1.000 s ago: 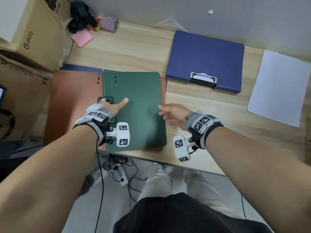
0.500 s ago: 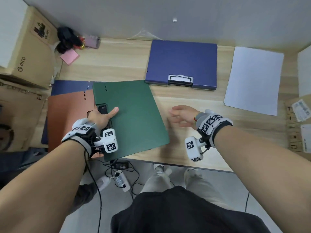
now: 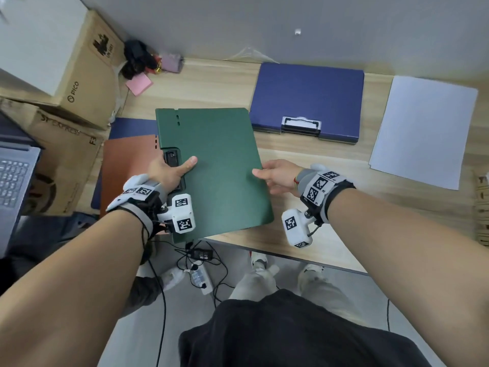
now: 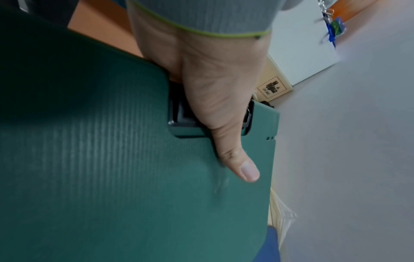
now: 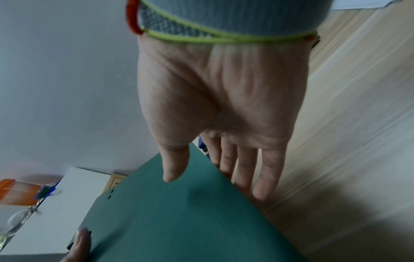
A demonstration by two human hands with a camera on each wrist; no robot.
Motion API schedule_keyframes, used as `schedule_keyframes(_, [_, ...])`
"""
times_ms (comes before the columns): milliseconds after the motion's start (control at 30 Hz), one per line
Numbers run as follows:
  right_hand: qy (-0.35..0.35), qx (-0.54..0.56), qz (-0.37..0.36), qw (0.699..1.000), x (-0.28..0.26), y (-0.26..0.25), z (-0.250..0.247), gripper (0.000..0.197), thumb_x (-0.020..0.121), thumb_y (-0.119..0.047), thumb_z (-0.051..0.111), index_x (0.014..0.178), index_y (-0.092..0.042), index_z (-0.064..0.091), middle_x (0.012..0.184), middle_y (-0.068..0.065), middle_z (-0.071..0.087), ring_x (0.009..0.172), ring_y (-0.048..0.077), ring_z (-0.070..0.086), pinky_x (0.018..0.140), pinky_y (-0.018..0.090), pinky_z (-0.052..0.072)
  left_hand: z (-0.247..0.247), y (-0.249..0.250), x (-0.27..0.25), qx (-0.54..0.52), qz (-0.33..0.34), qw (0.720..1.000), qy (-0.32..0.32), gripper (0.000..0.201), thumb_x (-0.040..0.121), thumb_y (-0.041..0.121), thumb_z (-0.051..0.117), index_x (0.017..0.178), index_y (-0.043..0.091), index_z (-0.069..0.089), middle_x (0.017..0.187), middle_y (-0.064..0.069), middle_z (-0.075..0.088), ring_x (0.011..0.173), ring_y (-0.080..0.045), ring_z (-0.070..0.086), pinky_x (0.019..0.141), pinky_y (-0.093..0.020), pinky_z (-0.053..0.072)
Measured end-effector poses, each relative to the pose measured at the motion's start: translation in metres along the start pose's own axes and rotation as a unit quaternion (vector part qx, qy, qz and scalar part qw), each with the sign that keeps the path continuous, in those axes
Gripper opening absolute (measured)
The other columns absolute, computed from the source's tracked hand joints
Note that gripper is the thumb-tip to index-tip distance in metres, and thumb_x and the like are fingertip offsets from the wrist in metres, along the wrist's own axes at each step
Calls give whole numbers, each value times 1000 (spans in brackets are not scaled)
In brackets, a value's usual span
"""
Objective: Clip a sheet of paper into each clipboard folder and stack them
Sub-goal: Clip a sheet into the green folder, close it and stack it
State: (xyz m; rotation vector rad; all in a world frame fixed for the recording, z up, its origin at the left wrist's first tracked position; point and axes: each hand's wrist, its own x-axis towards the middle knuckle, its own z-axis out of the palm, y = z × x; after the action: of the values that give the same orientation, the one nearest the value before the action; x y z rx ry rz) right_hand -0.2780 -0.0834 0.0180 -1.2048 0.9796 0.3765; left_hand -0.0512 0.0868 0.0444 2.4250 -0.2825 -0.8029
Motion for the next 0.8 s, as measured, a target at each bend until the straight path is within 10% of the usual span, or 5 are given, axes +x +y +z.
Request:
schedule_keyframes(267, [177,85,-15,980,-12,26,-54,40,91,-20,67,129,-12,57,126,6,66,112,25,64,96,41,52,79,46,-18,5,100,984,-149,53,81,39,80,122,13,60,111,1,68,101,-19,65,93,-34,51])
schedule_keyframes(400, [241,61,40,968,-31,71,-96,29,85,-25,70,112,-16,60,118,9,68,107,29,66,94,48,53,147,46,-23,108,82,966,-218,111,54,78,78,137,12,44,131,-3,62,116,-26,61,102,-39,47])
schedule_keyframes(500, [259,49,78,961,-49,106,-118,20,84,-25,71,98,-18,60,114,9,69,105,30,66,95,48,53,192,46,-36,230,92,941,-232,116,60,70,80,141,4,27,138,-11,52,122,-35,54,104,-49,45])
schedule_keyframes(800, [265,72,125,953,-61,162,-139,41,85,-27,70,123,-15,61,118,3,69,108,25,65,98,43,51,248,34,-34,366,110,865,-326,100,39,90,58,110,20,66,103,-2,71,92,-27,67,87,-41,56])
